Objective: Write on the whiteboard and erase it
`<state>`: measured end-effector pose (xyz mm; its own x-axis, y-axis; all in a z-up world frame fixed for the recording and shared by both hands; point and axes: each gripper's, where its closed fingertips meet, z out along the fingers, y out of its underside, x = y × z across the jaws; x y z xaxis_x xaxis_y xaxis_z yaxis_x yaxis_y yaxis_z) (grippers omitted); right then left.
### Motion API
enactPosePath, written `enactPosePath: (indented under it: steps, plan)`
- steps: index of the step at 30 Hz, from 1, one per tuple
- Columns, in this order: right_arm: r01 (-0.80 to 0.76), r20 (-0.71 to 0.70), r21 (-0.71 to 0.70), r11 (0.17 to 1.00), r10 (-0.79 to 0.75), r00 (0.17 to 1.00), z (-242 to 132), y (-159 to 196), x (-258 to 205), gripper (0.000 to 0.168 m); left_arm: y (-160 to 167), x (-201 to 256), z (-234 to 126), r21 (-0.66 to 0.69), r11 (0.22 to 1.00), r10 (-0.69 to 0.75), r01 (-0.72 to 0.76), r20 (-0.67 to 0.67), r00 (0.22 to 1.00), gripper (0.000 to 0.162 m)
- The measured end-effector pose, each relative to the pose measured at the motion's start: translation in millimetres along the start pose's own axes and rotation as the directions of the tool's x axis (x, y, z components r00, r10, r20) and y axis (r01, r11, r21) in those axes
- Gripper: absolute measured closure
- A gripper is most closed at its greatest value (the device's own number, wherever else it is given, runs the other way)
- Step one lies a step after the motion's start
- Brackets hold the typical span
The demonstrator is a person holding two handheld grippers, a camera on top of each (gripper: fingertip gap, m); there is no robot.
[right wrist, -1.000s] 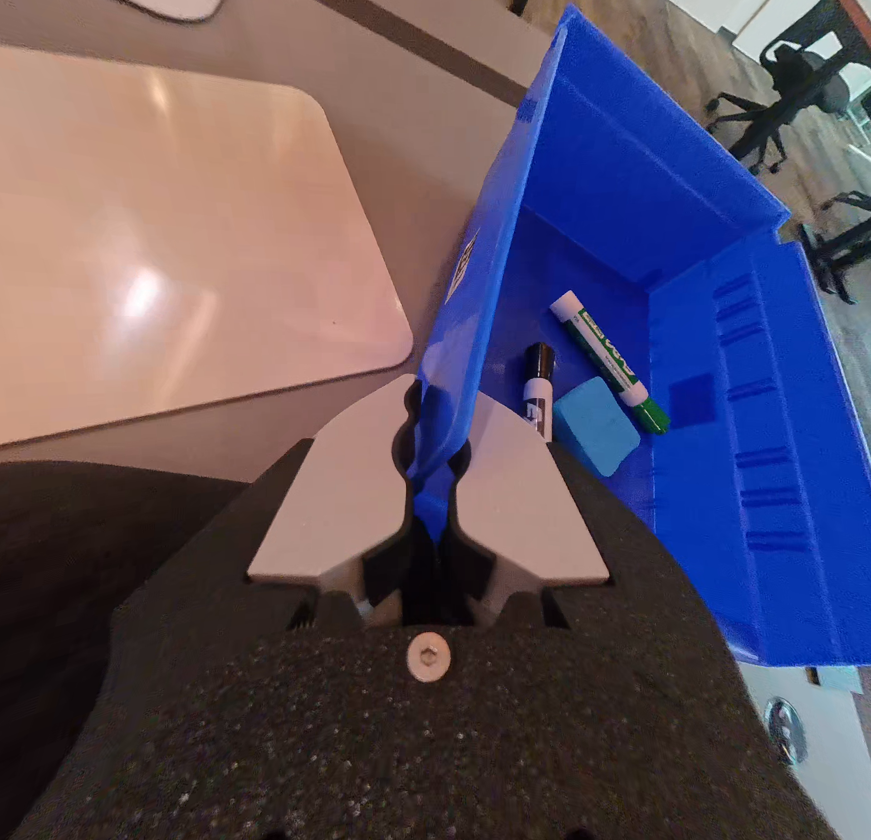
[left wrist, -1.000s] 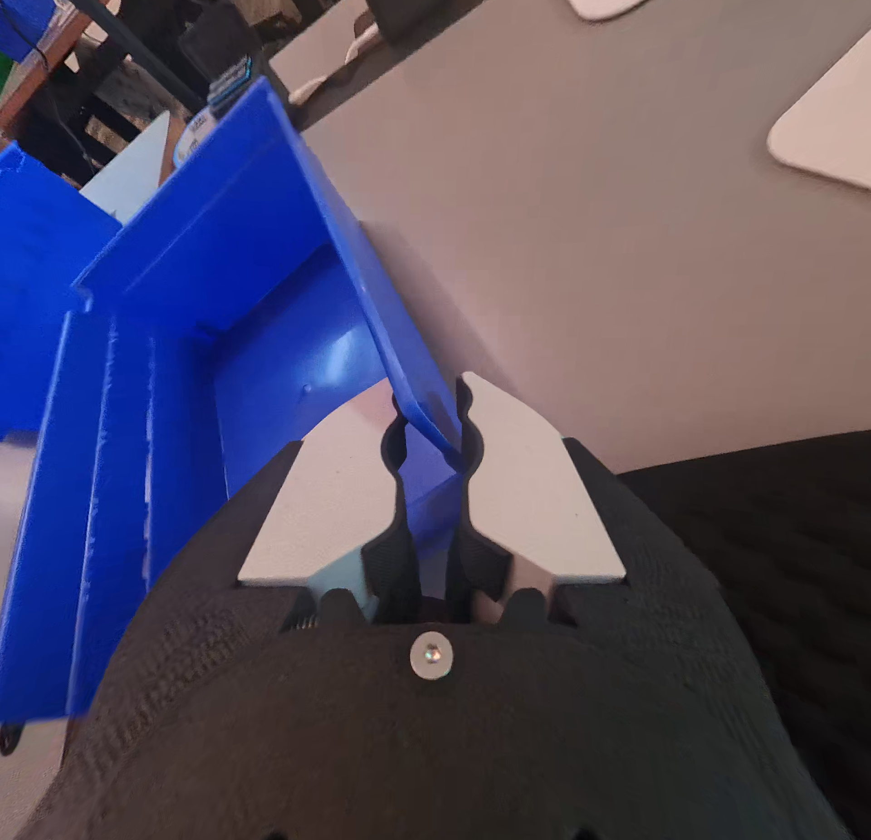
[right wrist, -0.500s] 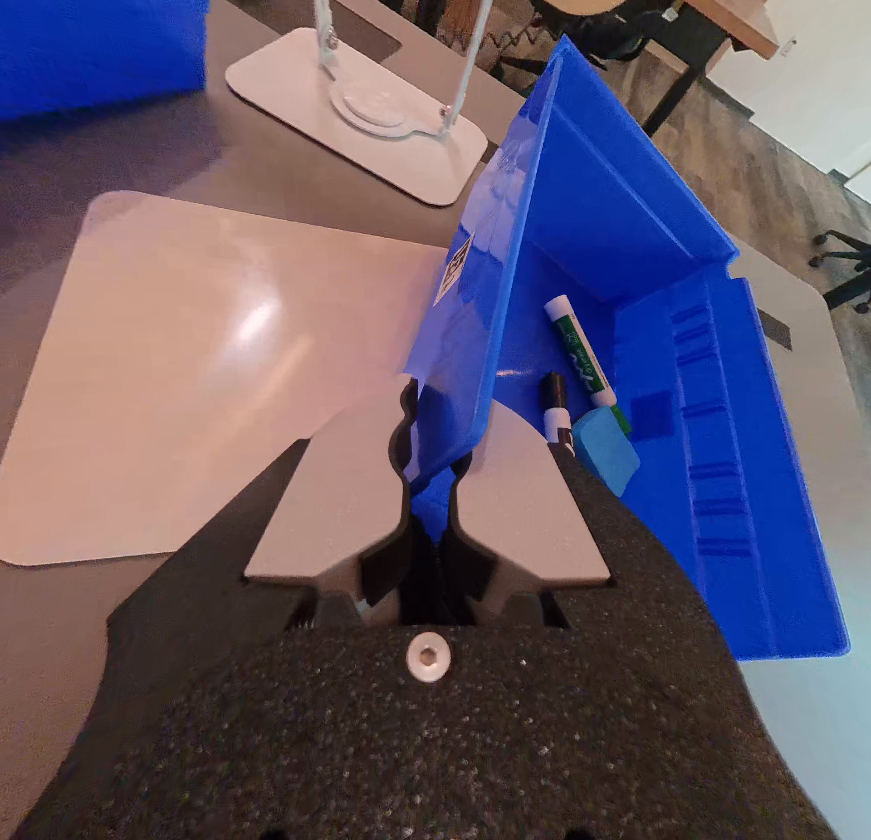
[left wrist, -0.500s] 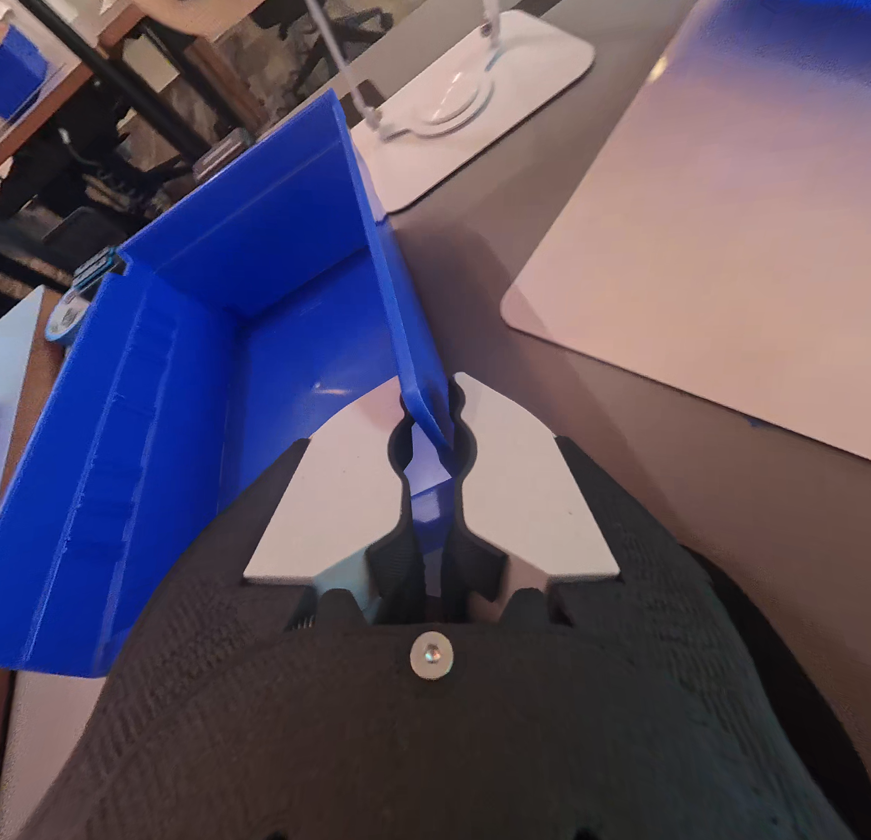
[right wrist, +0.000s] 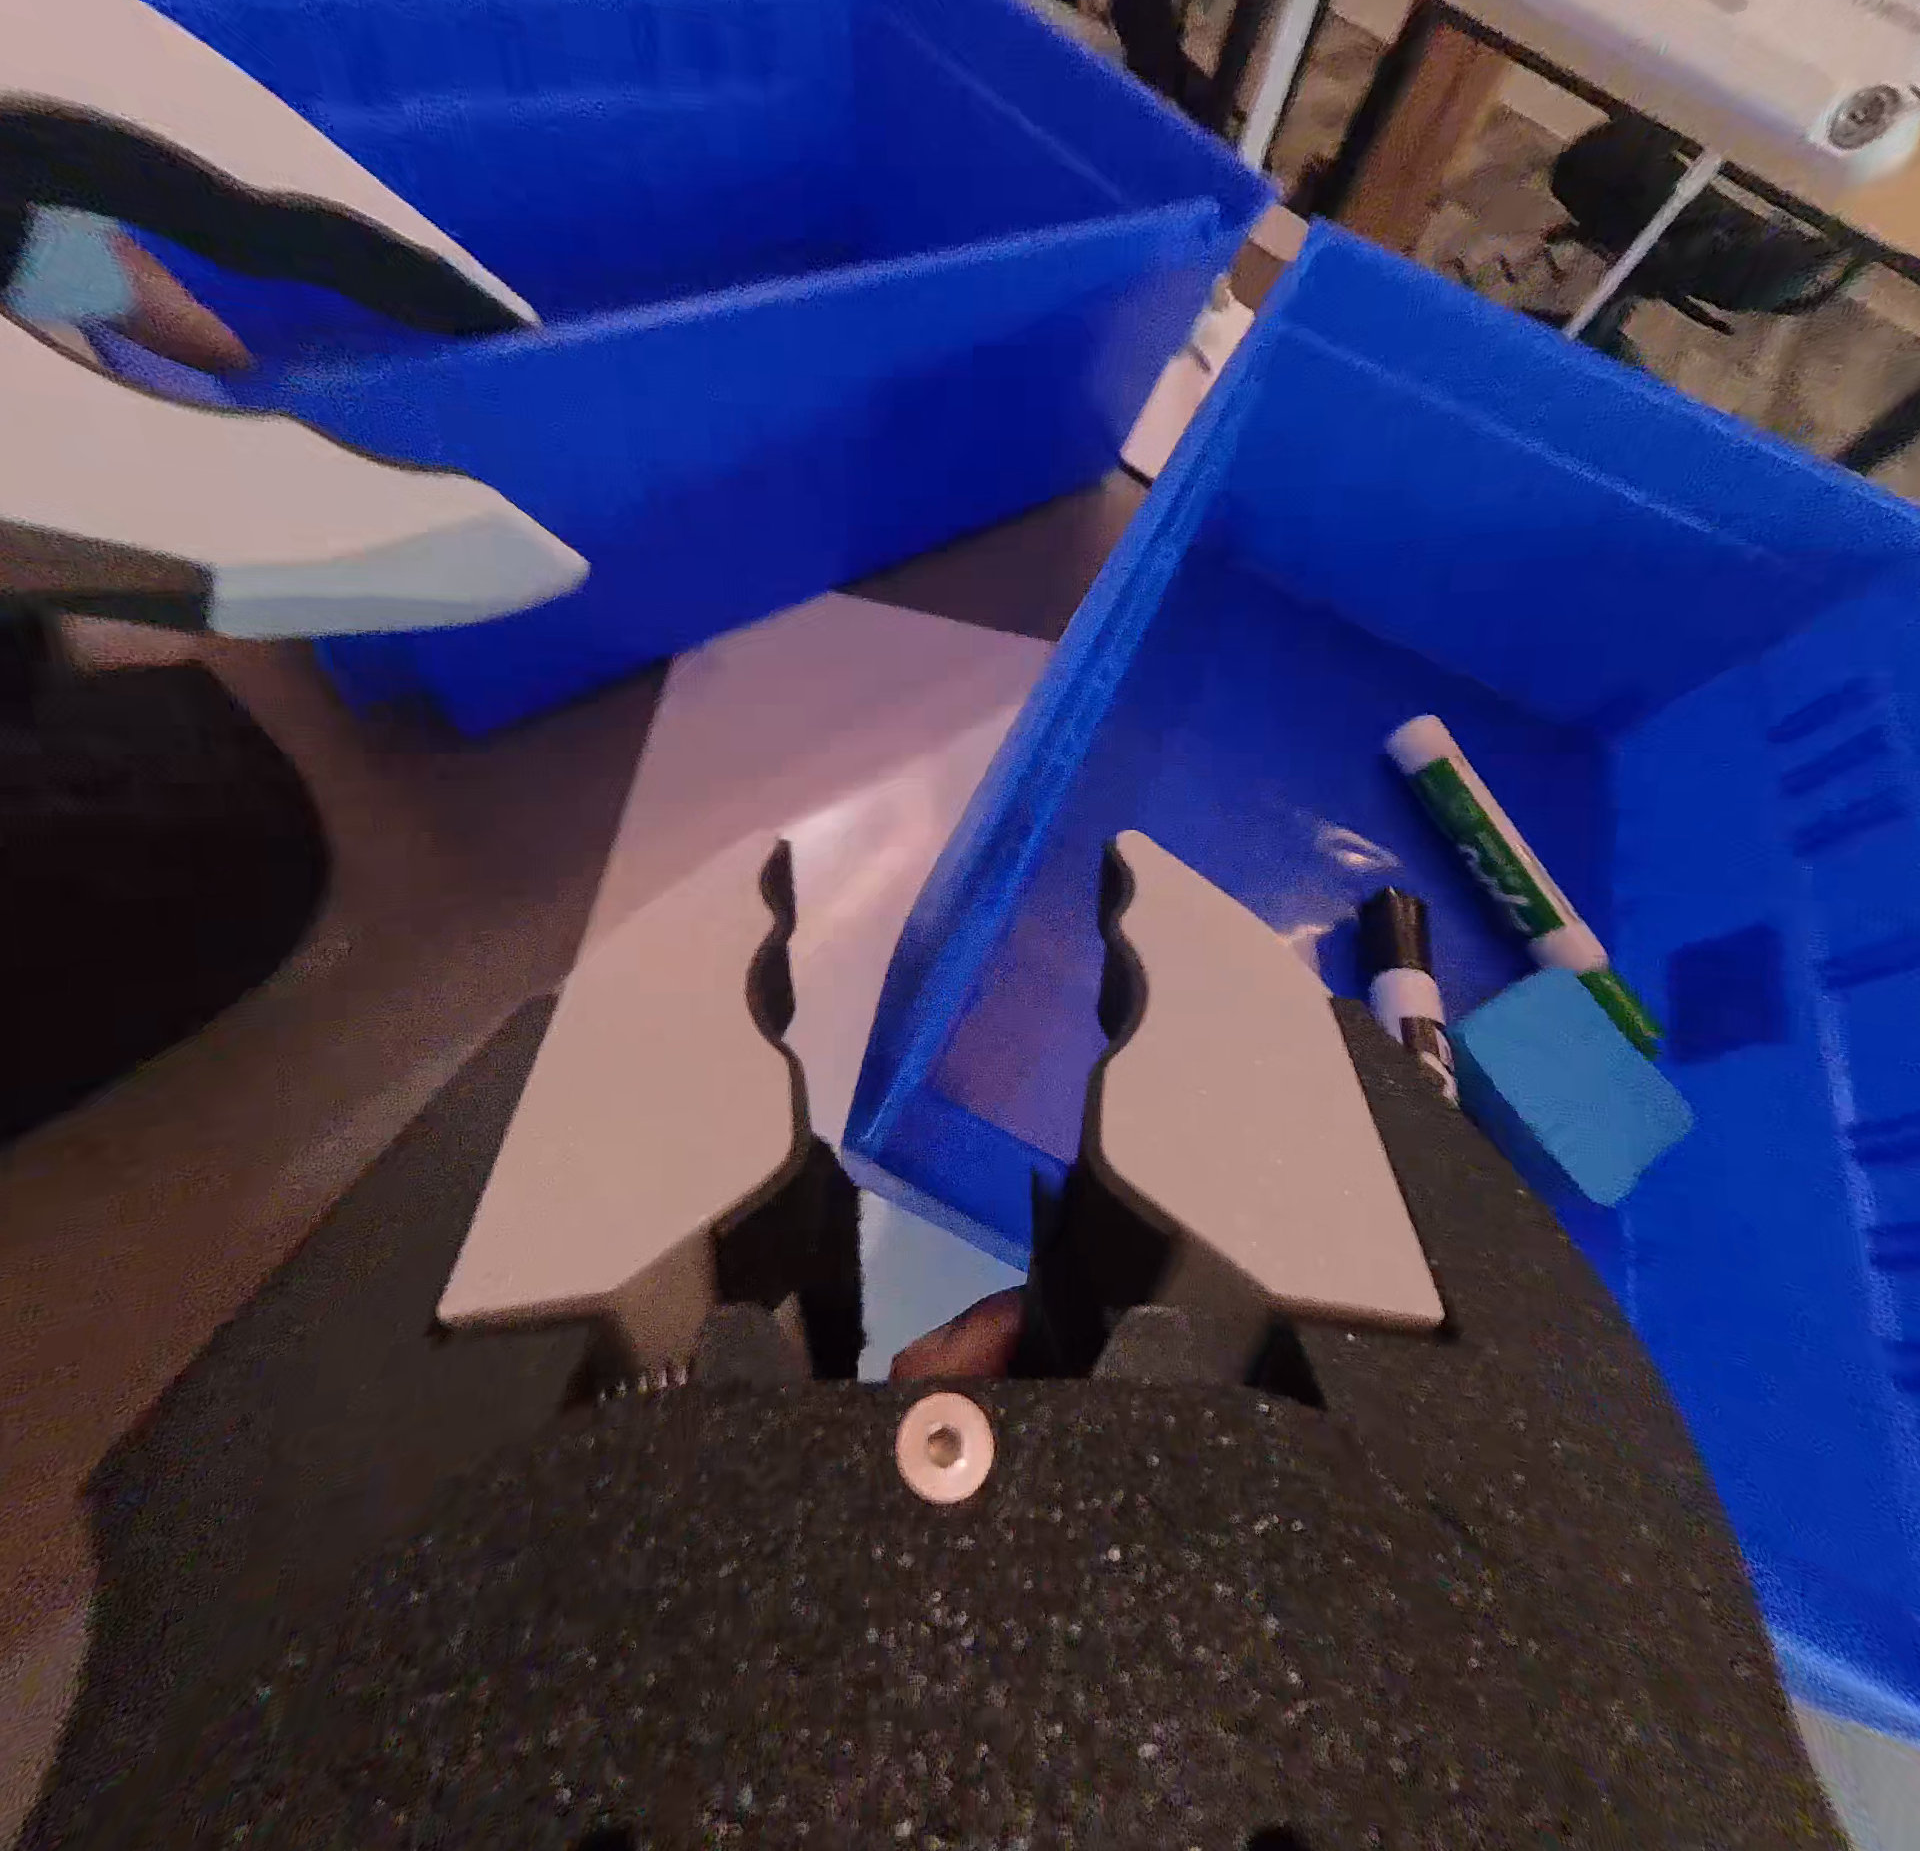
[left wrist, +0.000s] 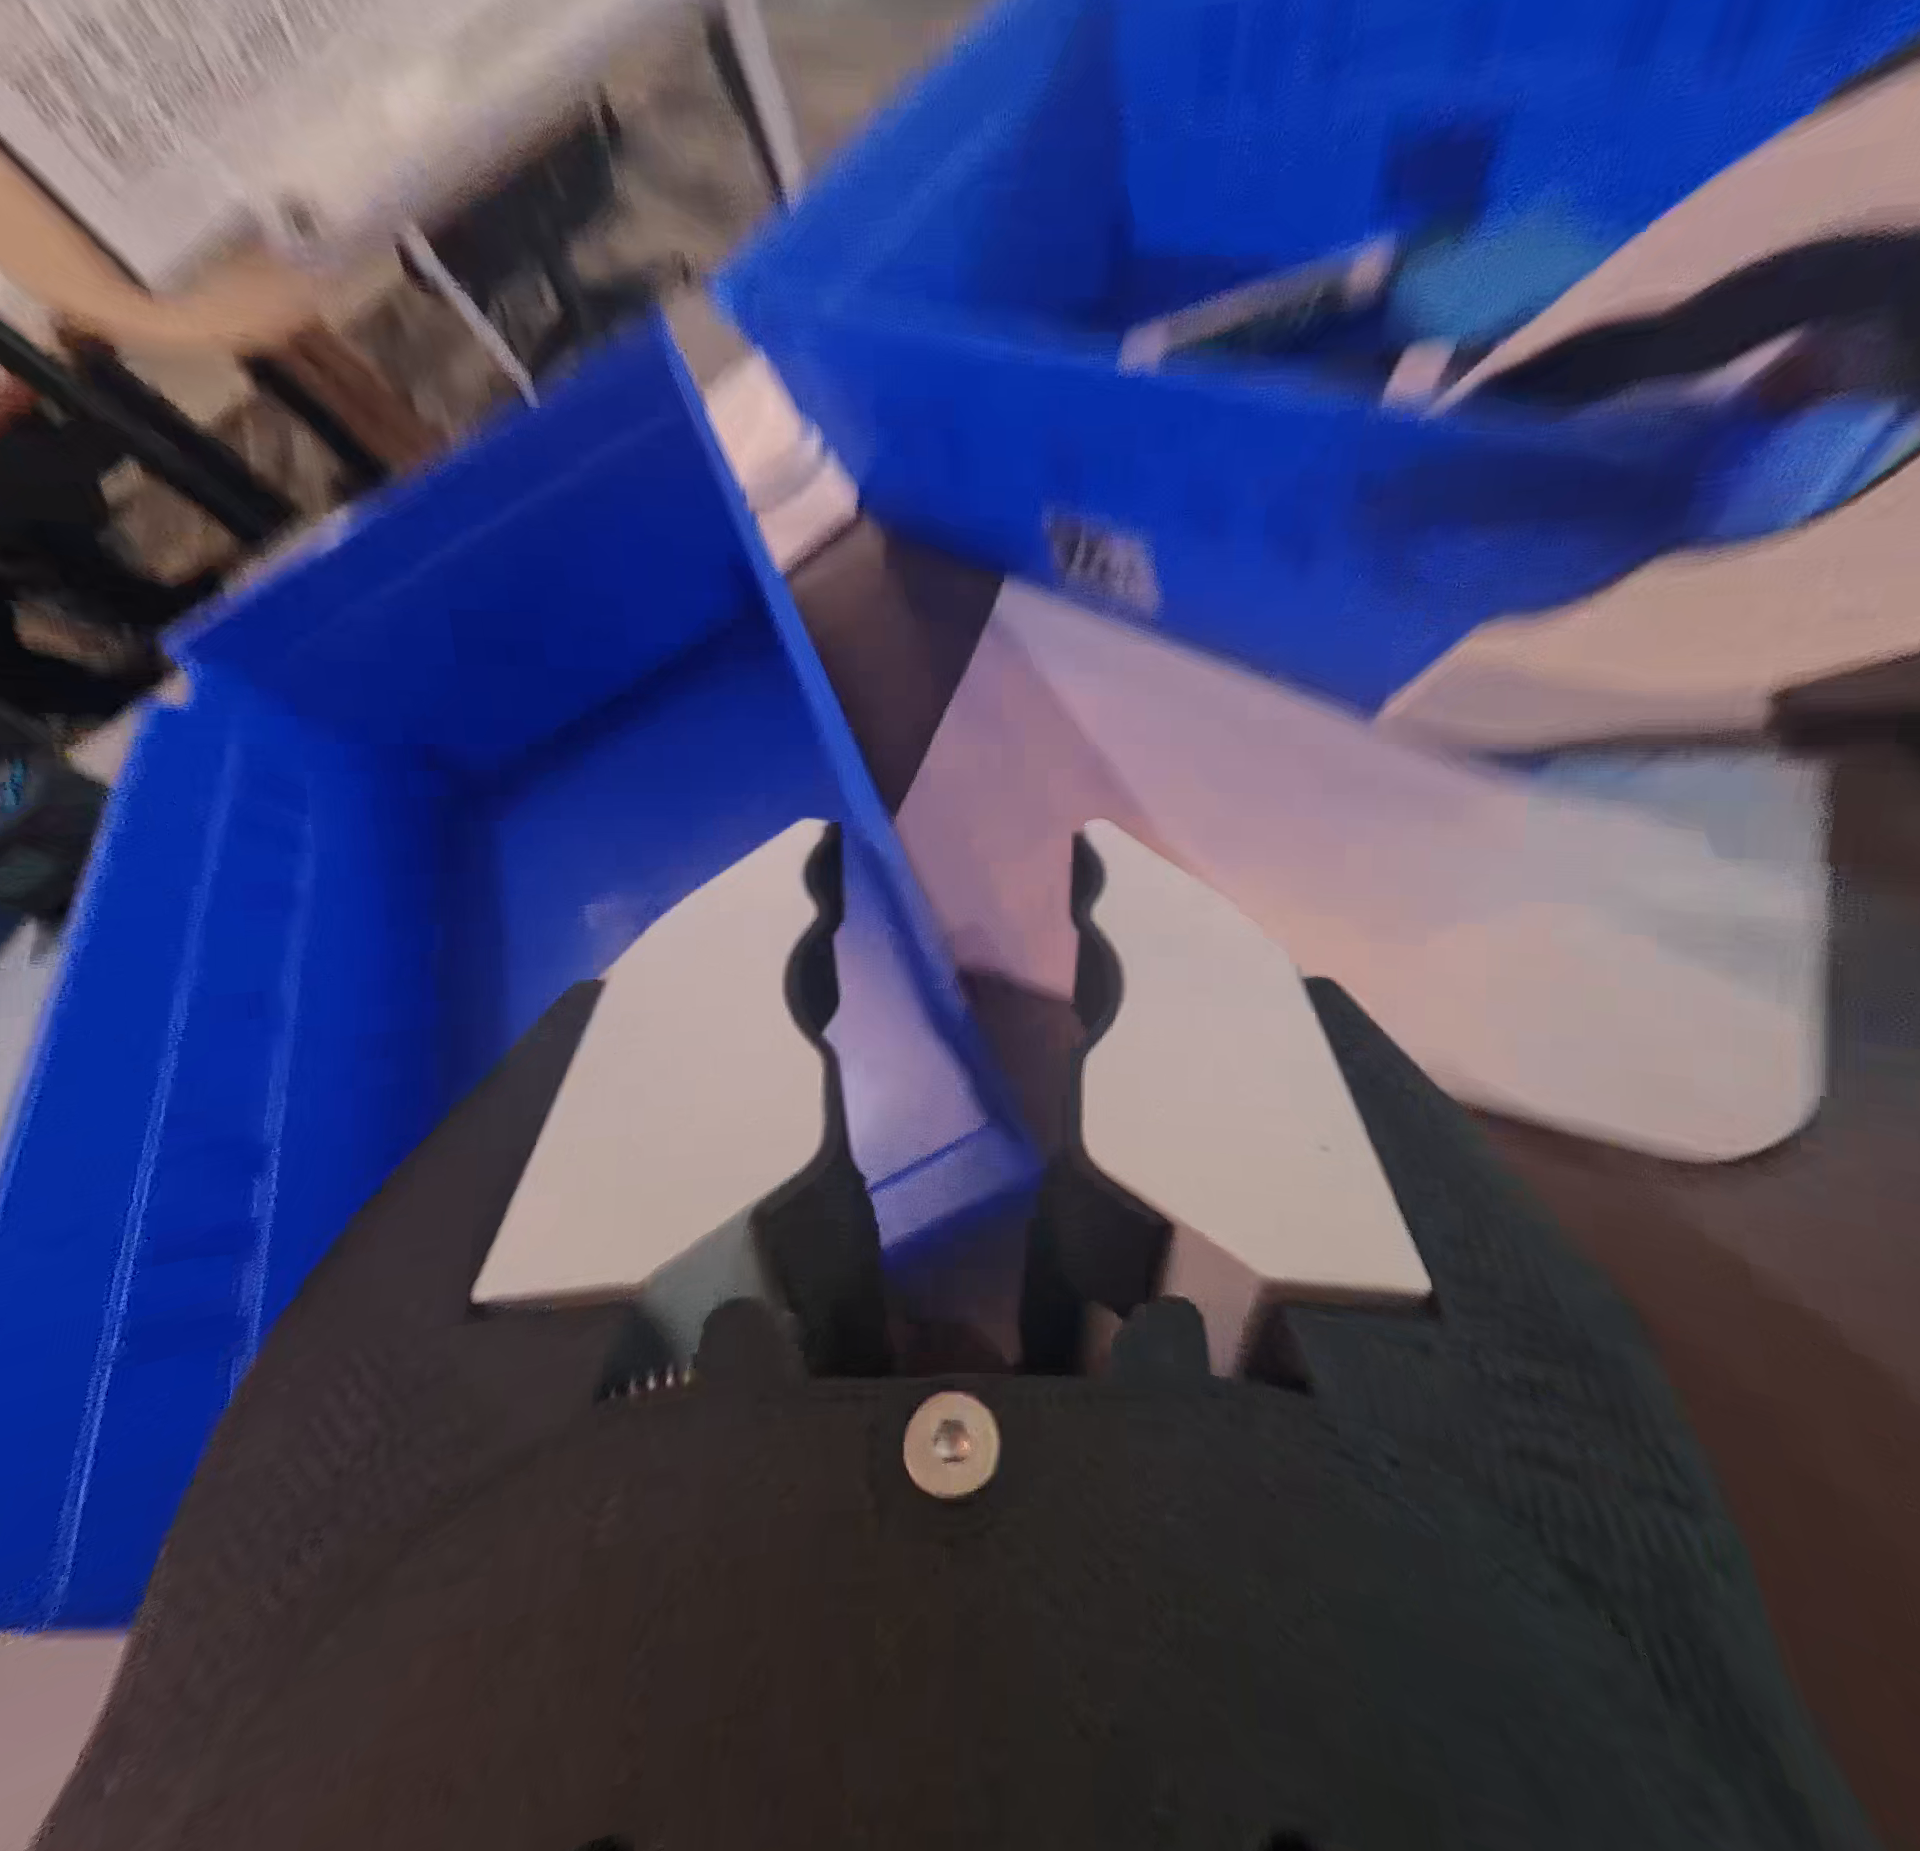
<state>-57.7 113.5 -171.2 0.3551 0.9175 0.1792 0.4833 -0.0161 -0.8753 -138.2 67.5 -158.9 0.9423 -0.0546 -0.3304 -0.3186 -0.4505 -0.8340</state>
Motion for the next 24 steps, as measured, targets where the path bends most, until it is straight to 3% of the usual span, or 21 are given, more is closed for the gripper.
enactPosePath:
  steps: [2, 4, 6, 8, 11, 13, 16, 17, 20, 24]
  plan:
    - [-0.119, 0.088, 0.15, 0.981, 0.107, 0.99, -22.8, -19.3, 7.0, 0.093, -40.9, 25.1, -17.2, 0.225, 0.973, -0.04, 0.058, -0.08, 0.996, 0.109]
    - [-0.217, 0.051, 0.263, 0.94, 0.211, 0.976, -55.8, -27.0, 43.1, 0.081, -69.4, 61.0, -29.5, 0.344, 0.916, -0.116, 0.207, -0.268, 0.956, 0.101]
    - [-0.229, -0.109, 0.294, 0.928, 0.271, 0.956, -85.6, -10.8, 95.5, 0.073, -74.9, 86.8, -19.4, 0.3, 0.899, -0.193, 0.318, -0.38, 0.905, 0.085]
    - [-0.229, -0.286, 0.239, 0.944, 0.294, 0.912, -101.9, 24.5, 145.2, 0.071, -65.9, 99.9, 3.6, 0.235, 0.904, -0.254, 0.357, -0.375, 0.891, 0.075]
    - [-0.313, -0.264, 0.128, 0.941, 0.337, 0.904, -90.3, 64.8, 164.1, 0.081, -52.6, 103.2, 31.3, 0.185, 0.912, -0.304, 0.365, -0.292, 0.907, 0.073]
    - [-0.305, -0.26, 0.099, 0.947, 0.321, 0.911, -78.1, 72.7, 168.2, 0.088, -44.7, 107.1, 44.3, 0.134, 0.934, -0.288, 0.331, -0.266, 0.92, 0.077]
    - [-0.253, -0.289, 0.036, 0.967, 0.252, 0.923, -62.2, 76.5, 177.4, 0.093, -40.1, 107.5, 54.2, 0.108, 0.949, -0.263, 0.295, -0.241, 0.934, 0.097]
    - [-0.248, -0.254, -0.007, 0.969, 0.238, 0.937, -54.7, 78.9, 173.6, 0.102, -38.7, 107.2, 55.5, 0.106, 0.953, -0.252, 0.282, -0.237, 0.938, 0.11]
    - [-0.156, -0.302, -0.088, 0.984, 0.123, 0.945, -52.0, 85.8, 177.7, 0.16, -36.5, 91.8, 55.0, 0.152, 0.958, -0.222, 0.243, -0.147, 0.964, 0.127]
    - [-0.004, -0.353, -0.122, 0.993, -0.039, 0.935, -66.0, 71.8, 157.7, 0.159, -46.5, 69.3, 40.2, 0.253, 0.95, -0.175, 0.184, -0.057, 0.983, 0.142]
